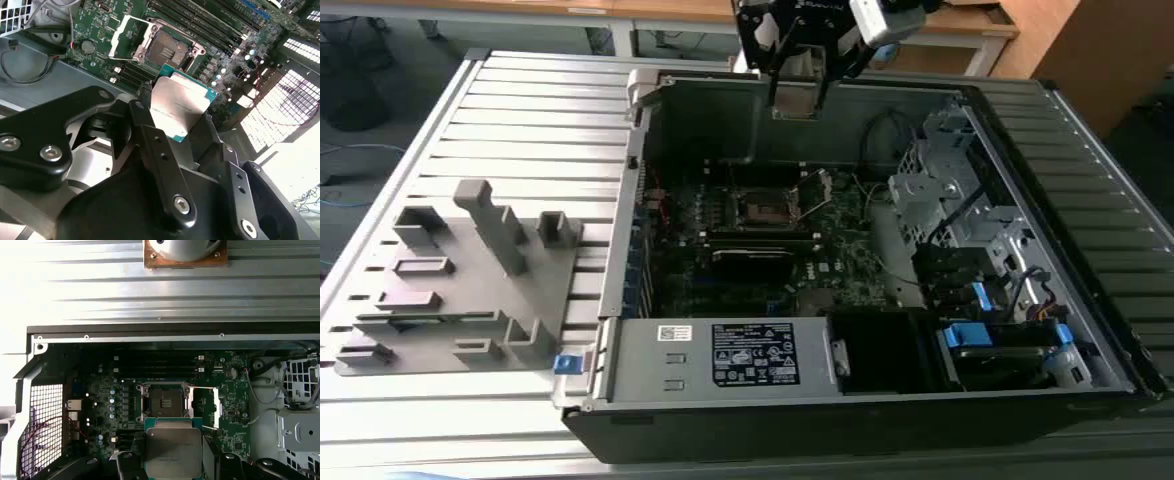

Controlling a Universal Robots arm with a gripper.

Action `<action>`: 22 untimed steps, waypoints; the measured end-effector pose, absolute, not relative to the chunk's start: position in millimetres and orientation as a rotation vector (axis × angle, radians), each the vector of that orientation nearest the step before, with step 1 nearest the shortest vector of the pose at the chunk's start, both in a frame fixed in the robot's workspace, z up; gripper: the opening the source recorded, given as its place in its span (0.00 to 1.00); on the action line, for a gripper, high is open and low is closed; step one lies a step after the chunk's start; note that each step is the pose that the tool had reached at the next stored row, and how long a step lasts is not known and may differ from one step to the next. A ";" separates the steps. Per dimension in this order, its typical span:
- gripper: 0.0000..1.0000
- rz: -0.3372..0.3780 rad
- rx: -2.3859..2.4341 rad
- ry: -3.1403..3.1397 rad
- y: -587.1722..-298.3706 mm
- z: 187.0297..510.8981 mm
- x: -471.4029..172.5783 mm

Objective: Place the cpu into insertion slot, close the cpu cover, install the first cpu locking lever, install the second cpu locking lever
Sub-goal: 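Place the cpu into insertion slot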

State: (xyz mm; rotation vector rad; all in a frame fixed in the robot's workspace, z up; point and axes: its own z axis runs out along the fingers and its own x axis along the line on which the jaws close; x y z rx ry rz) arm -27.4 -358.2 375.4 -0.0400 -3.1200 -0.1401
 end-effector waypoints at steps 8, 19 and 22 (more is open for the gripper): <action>0.54 -0.140 -0.040 -3.120 -358.1 375.0 -27.4; 0.54 -0.140 -0.040 -3.120 -358.2 371.7 -27.4; 0.54 -0.140 -0.040 -3.120 -358.2 371.6 -27.4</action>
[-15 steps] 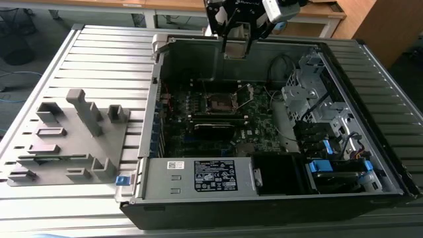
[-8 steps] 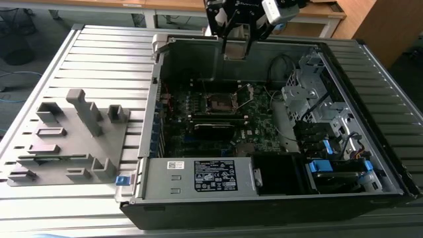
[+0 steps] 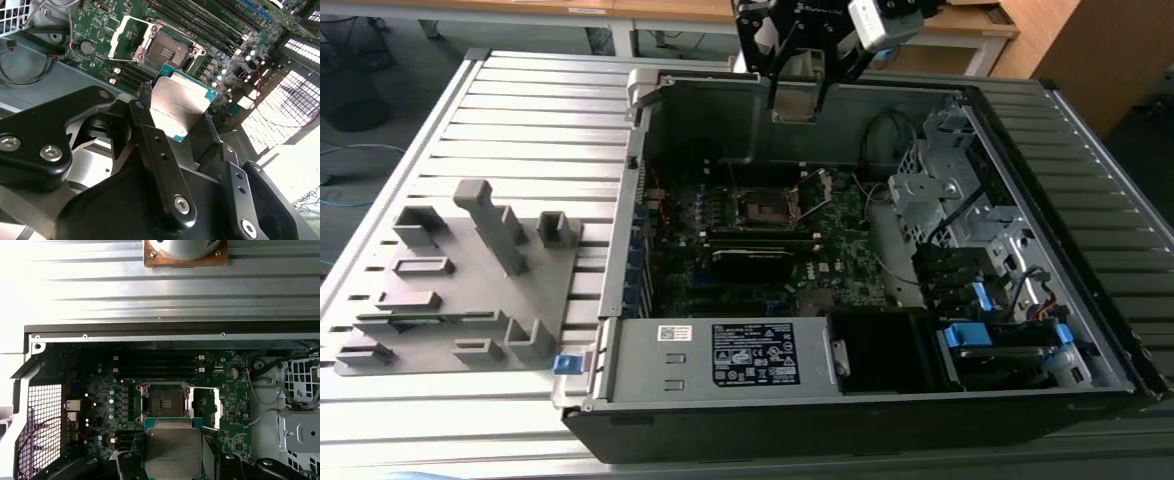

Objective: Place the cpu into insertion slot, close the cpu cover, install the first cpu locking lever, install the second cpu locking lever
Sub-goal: 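Place the cpu into insertion slot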

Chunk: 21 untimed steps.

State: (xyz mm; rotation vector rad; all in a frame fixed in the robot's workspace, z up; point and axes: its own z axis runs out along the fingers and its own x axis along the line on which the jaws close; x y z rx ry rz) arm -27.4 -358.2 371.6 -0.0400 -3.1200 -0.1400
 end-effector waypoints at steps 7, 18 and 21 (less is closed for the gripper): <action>0.54 -0.140 -0.040 -3.120 -358.2 368.0 -27.4; 0.54 -0.140 -0.040 -3.120 -358.2 360.9 -27.5; 0.54 -0.140 -0.040 -3.120 -358.2 360.2 -27.5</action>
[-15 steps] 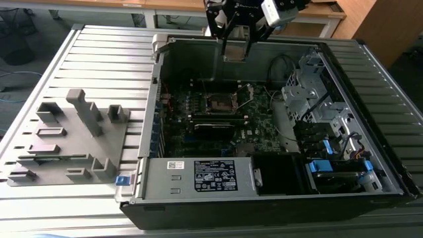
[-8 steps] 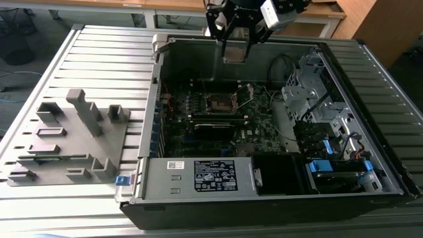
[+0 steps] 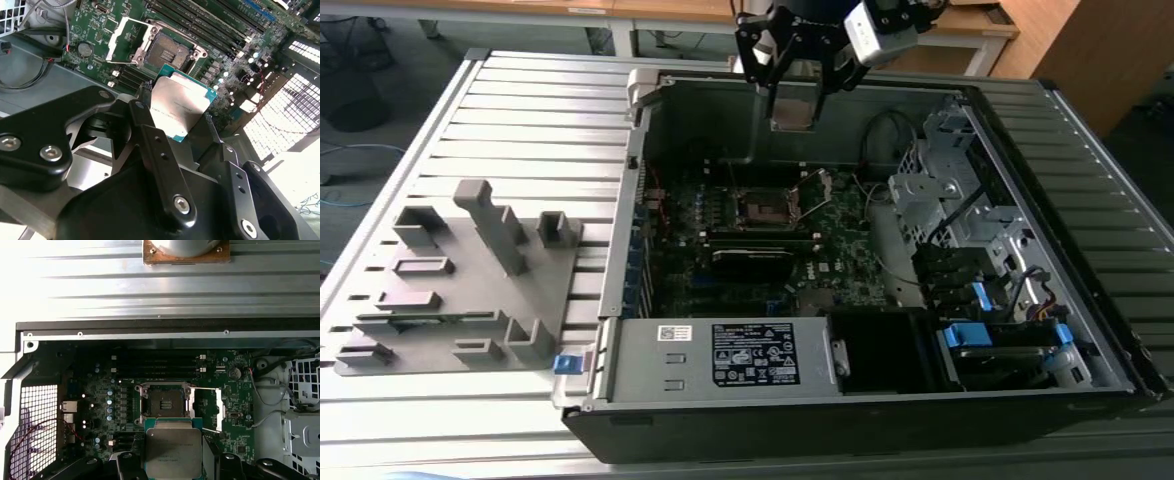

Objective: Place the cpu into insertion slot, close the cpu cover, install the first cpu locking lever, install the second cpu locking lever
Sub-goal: 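Place the cpu into insertion slot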

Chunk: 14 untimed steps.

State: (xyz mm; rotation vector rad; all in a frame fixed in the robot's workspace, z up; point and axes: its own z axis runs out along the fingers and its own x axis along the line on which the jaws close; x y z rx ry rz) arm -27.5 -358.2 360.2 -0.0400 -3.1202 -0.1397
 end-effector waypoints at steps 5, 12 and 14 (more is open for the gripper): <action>0.54 -0.140 -0.040 -3.120 -358.1 359.7 -27.5; 0.54 -0.140 -0.040 -3.120 -358.1 359.4 -27.5; 0.54 -0.140 -0.040 -3.120 -358.1 358.8 -27.5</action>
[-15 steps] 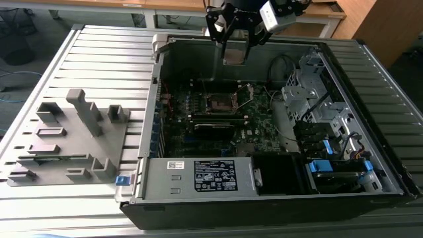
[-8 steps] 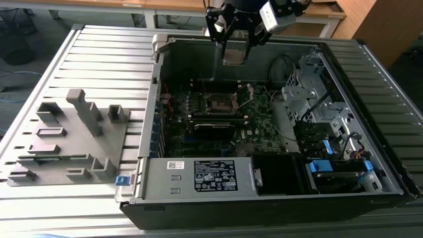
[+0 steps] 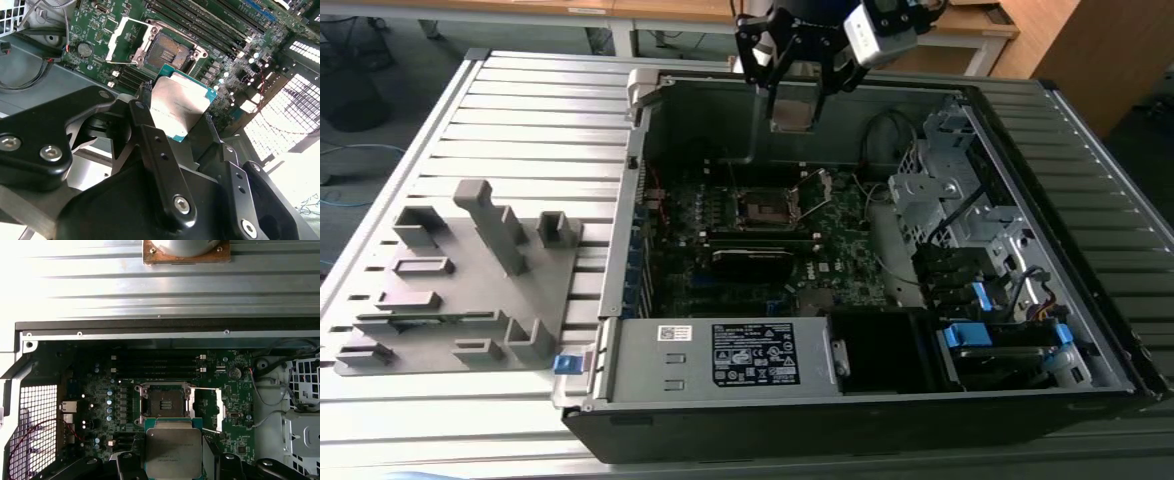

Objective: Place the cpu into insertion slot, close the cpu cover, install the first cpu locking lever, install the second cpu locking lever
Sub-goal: 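Place the cpu into insertion slot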

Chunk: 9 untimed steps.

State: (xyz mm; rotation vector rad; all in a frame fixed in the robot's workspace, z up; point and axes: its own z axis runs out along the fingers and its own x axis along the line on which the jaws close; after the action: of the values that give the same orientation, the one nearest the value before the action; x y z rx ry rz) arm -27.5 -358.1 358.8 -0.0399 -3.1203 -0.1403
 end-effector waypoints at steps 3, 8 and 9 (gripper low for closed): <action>0.54 -0.140 -0.040 -3.120 -358.2 358.1 -27.5; 0.54 -0.140 -0.040 -3.120 -358.2 356.6 -27.5; 0.54 -0.140 -0.040 -3.120 -358.2 356.6 -27.5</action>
State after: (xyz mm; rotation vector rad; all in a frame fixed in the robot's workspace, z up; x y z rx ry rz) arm -27.5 -358.2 356.6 -0.0399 -3.1203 -0.1400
